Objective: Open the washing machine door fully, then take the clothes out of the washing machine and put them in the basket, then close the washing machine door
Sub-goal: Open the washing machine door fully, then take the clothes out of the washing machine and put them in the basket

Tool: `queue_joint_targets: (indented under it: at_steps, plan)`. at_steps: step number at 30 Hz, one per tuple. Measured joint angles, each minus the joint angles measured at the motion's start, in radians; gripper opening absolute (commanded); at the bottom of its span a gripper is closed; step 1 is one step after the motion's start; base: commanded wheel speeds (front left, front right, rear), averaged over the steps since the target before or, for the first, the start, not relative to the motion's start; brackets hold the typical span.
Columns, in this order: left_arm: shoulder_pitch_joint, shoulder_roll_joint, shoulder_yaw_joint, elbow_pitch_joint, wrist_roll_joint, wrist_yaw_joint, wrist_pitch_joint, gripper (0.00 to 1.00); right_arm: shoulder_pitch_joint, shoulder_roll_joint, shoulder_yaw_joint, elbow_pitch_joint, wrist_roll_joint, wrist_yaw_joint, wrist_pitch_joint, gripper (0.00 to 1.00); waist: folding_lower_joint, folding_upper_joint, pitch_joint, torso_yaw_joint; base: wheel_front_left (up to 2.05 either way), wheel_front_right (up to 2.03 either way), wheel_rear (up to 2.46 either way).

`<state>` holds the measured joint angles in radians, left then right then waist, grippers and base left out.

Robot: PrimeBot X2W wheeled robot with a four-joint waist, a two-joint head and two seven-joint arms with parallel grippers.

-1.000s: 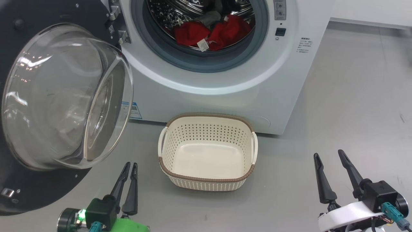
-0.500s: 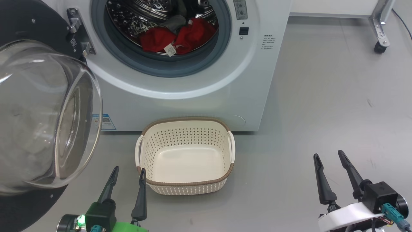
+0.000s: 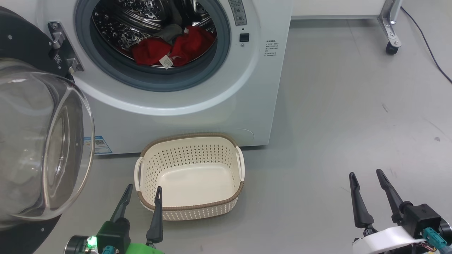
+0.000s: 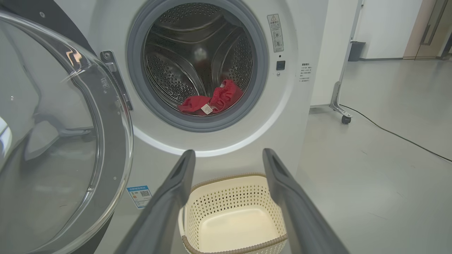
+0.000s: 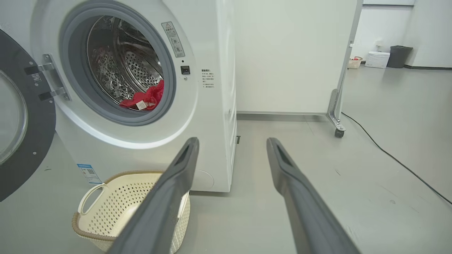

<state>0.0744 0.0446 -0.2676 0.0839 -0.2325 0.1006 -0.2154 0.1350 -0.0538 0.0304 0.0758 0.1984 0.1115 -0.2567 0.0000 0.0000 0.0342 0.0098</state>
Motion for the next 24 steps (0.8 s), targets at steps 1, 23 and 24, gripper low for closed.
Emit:
queue_joint_targets:
  at_steps: [1, 23, 24]
  plan:
    - [0.000, 0.000, 0.000, 0.000, 0.003, 0.000, 0.000, 1.00, 0.000, 0.000, 0.000, 0.000, 0.000, 0.000, 0.000, 1.00, 0.0000, 0.0000, -0.001, -0.001, 0.00, 0.00, 0.00]
    - [0.003, 0.000, -0.002, 0.007, 0.008, 0.009, 0.021, 1.00, 0.003, 0.005, -0.001, -0.005, 0.000, 0.000, 0.000, 1.00, 0.0000, 0.0000, -0.013, 0.007, 0.00, 0.00, 0.00]
    - [0.003, 0.000, -0.002, 0.007, 0.008, 0.009, 0.021, 1.00, 0.003, 0.005, -0.001, -0.005, 0.000, 0.000, 0.000, 1.00, 0.0000, 0.0000, -0.013, 0.008, 0.00, 0.00, 0.00]
